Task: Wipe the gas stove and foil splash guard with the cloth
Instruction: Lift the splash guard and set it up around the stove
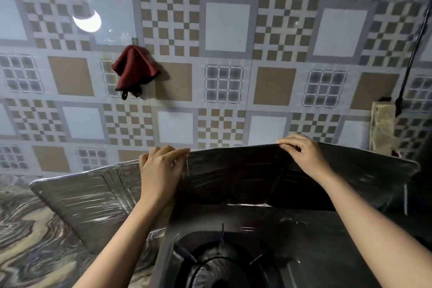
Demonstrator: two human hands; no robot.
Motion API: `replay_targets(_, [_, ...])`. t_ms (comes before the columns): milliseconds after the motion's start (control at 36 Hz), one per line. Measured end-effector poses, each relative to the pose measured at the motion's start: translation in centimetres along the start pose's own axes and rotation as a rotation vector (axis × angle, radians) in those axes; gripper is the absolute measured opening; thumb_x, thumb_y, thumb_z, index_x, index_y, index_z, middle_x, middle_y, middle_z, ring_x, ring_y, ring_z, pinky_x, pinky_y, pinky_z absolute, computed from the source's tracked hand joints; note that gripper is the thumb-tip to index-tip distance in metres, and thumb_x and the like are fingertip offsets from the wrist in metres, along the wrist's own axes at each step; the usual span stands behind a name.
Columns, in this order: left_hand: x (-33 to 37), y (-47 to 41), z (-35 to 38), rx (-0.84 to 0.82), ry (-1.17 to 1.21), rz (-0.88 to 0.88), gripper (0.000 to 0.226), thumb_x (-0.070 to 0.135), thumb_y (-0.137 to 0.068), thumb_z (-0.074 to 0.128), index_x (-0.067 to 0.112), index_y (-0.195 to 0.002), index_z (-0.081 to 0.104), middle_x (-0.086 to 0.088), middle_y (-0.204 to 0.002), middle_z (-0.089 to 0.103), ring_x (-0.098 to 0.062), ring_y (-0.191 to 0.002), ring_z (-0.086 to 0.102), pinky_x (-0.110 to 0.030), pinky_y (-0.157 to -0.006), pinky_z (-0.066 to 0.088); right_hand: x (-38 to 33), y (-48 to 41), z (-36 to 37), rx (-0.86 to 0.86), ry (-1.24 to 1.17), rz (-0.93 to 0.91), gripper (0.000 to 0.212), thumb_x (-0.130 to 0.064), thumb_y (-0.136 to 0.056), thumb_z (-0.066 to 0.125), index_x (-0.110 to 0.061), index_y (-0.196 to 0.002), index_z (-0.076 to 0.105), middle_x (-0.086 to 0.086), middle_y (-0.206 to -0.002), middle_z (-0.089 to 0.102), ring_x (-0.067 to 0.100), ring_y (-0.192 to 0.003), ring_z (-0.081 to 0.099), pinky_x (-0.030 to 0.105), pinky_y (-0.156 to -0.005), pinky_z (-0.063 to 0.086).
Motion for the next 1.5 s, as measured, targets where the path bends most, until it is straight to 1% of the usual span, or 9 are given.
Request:
replay_targets(194, [1.4, -0.3, 0.5, 0.043, -0.054, -0.017, 0.017, 0.026, -0.087, 0.062, 0.027, -0.1, 0.072, 0.005, -0.086, 0.07, -0.019, -0.083, 0.056, -0.031, -0.075, 0.021, 1.2, -1.8, -0.8, 0.02, -0.024, -0.068, 0.015, -0.006, -0.083, 0.065, -0.007, -0.096, 0.073, -0.001, -0.089, 0.067, 0.013, -0.085, 0.062, 0.014, -0.079, 0.045])
replay_targets(333, [1.2, -0.1, 0.3, 0.089, -0.057, -0.057, 0.017, 0.025, -0.087, 0.062, 0.026, -0.1, 0.072, 0.005, -0.083, 0.068, -0.018, -0.081, 0.053, -0.03, -0.076, 0.02, 0.8, -3.2, -0.7, 0.064, -0.048, -0.127, 0.015, -0.005, -0.081, 0.067, -0.006, -0.095, 0.072, 0.002, -0.089, 0.068, 0.013, -0.083, 0.061, 0.006, -0.079, 0.042])
replay_targets(444, [0.7, 0.3, 0.4, 0.103, -0.079, -0.083, 0.016, 0.025, -0.086, 0.063, 0.027, -0.099, 0.072, 0.006, -0.079, 0.064, -0.014, -0.079, 0.049, -0.027, -0.071, 0.014, 0.8, -3.6, 0.3, 0.074, -0.069, -0.156, 0.013, -0.004, -0.079, 0.069, -0.006, -0.09, 0.073, 0.002, -0.086, 0.069, 0.014, -0.082, 0.062, 0.026, -0.081, 0.048])
replay_targets(694, [0.3, 1.0, 2.9, 0.028, -0.093, -0.093, 0.015, 0.027, -0.085, 0.064, 0.027, -0.097, 0.073, 0.006, -0.08, 0.066, -0.015, -0.082, 0.052, -0.028, -0.071, 0.016, 3.7, -2.6, 4.1, -0.018, 0.03, 0.043, 0.009, -0.015, -0.082, 0.065, -0.014, -0.088, 0.072, 0.0, -0.091, 0.071, 0.018, -0.09, 0.062, 0.031, -0.083, 0.048])
replay_targets(833, [-0.4, 1.3, 3.4, 0.011, -0.079, -0.107, 0.015, 0.03, -0.085, 0.063, 0.03, -0.096, 0.073, 0.007, -0.078, 0.065, -0.011, -0.078, 0.047, -0.028, -0.071, 0.017, -0.4, -2.8, 6.3, -0.136, 0.175, -0.085, 0.016, -0.019, -0.086, 0.061, -0.015, -0.098, 0.071, 0.0, -0.1, 0.07, 0.02, -0.098, 0.06, 0.034, -0.095, 0.039])
replay_targets(1028, [-0.6, 0.9, 2.7, 0.006, -0.05, -0.103, 0.016, 0.032, -0.086, 0.062, 0.029, -0.097, 0.073, 0.007, -0.08, 0.065, -0.015, -0.083, 0.052, -0.028, -0.069, 0.015, -8.3, -1.4, 12.5, -0.338, 0.023, -0.203, 0.028, -0.016, -0.094, 0.048, -0.019, -0.119, 0.06, -0.001, -0.119, 0.063, 0.017, -0.112, 0.056, 0.035, -0.097, 0.046])
replay_targets(1222, [-1.6, 0.6, 1.2, -0.212, -0.002, -0.055, 0.025, 0.02, -0.086, 0.061, 0.024, -0.11, 0.068, 0.001, -0.109, 0.071, -0.02, -0.101, 0.063, -0.035, -0.086, 0.046, -10.7, -1.5, 15.1, -0.374, -0.092, -0.182, 0.031, -0.013, -0.094, 0.046, -0.022, -0.117, 0.064, 0.001, -0.108, 0.067, 0.022, -0.103, 0.058, 0.043, -0.096, 0.045])
replay_targets(1361, [-2.9, 1.2, -0.5, -0.492, -0.171, -0.033, 0.04, 0.017, -0.091, 0.052, 0.026, -0.13, 0.052, -0.003, -0.131, 0.059, -0.024, -0.118, 0.055, -0.041, -0.1, 0.044, -10.3, -1.9, 15.1, -0.361, -0.165, -0.107, 0.033, -0.009, -0.093, 0.047, -0.025, -0.114, 0.066, -0.005, -0.093, 0.065, 0.019, -0.094, 0.06, 0.043, -0.095, 0.046])
replay_targets(1500, [-6.2, 2.3, -3.1, -0.625, -0.239, -0.11, 0.04, 0.02, -0.094, 0.048, 0.031, -0.133, 0.047, 0.0, -0.135, 0.055, -0.019, -0.122, 0.053, -0.042, -0.103, 0.043, -9.8, -2.2, 15.0, -0.346, -0.157, -0.047, 0.033, -0.01, -0.092, 0.049, -0.029, -0.113, 0.066, -0.001, -0.12, 0.065, 0.02, -0.115, 0.055, 0.039, -0.104, 0.041])
Point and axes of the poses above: each hand's wrist, its own y-axis away from the middle knuckle, its own z-axis out of the palm, x = y × z, the point moved 9 cm from there along -y, towards the middle knuckle
